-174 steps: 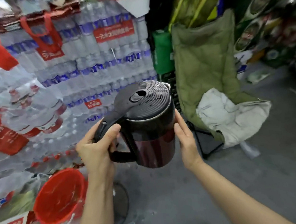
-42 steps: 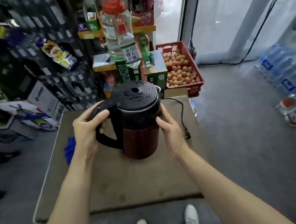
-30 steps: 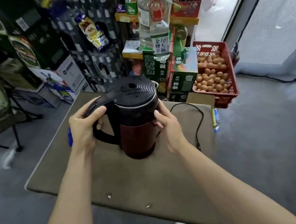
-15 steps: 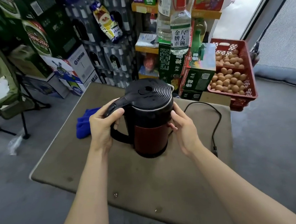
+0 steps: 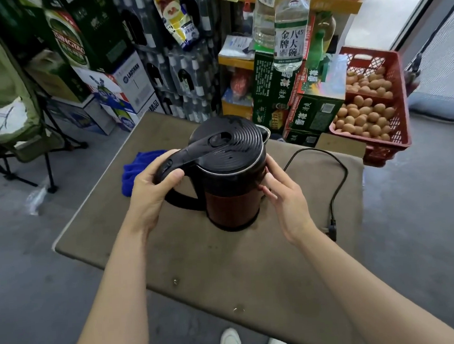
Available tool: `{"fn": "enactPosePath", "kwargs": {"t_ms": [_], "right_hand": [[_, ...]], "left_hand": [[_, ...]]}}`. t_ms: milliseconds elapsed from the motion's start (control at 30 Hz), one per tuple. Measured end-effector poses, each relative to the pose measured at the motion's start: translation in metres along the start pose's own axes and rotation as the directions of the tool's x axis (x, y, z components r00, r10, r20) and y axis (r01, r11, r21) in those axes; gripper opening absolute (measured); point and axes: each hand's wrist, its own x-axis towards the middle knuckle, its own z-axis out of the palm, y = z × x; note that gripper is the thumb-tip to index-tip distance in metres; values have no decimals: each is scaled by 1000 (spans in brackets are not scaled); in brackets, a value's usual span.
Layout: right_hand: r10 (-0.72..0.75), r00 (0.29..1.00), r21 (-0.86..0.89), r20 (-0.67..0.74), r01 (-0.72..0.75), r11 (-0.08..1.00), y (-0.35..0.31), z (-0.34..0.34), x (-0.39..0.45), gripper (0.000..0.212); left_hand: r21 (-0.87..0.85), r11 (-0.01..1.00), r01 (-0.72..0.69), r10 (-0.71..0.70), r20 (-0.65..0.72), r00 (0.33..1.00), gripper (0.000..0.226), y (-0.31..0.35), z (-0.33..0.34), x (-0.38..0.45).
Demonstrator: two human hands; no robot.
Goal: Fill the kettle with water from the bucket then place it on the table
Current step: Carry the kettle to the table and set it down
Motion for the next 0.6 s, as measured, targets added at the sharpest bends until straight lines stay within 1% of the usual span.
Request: {"fn": "enactPosePath", "kwargs": {"t_ms": [67, 133, 200, 333, 400, 500, 600], "right_hand": [[-3, 999, -22, -32, 2, 1000, -2, 1, -2, 47], [3, 998, -29, -67, -5, 1000, -6, 2, -2, 45], [4, 995, -36, -99, -8, 999, -12, 4, 4, 42], [42, 993, -6, -108, -43, 999, -22, 12, 14, 42], [60, 990, -18, -129, -62, 998, -19, 12, 9, 43], [79, 984, -33, -161, -85, 996, -12, 10, -6, 45], [85, 985, -7, -151, -87, 996, -13, 12, -17, 47]], "left_hand": [[67, 998, 16, -18, 32, 999, 30, 5, 0, -5], [111, 993, 42, -49, 63, 997, 32, 10, 1, -9], [102, 991, 82, -92, 88, 992, 38, 16, 5, -12], [82, 994, 78, -87, 108, 990, 40, 18, 10, -23], [73, 993, 96, -104, 114, 988, 42, 17, 9, -31], [70, 991, 118, -126, 120, 985, 40, 16, 7, -44], [55, 992, 112, -117, 87, 989, 37, 14, 8, -56]]}}
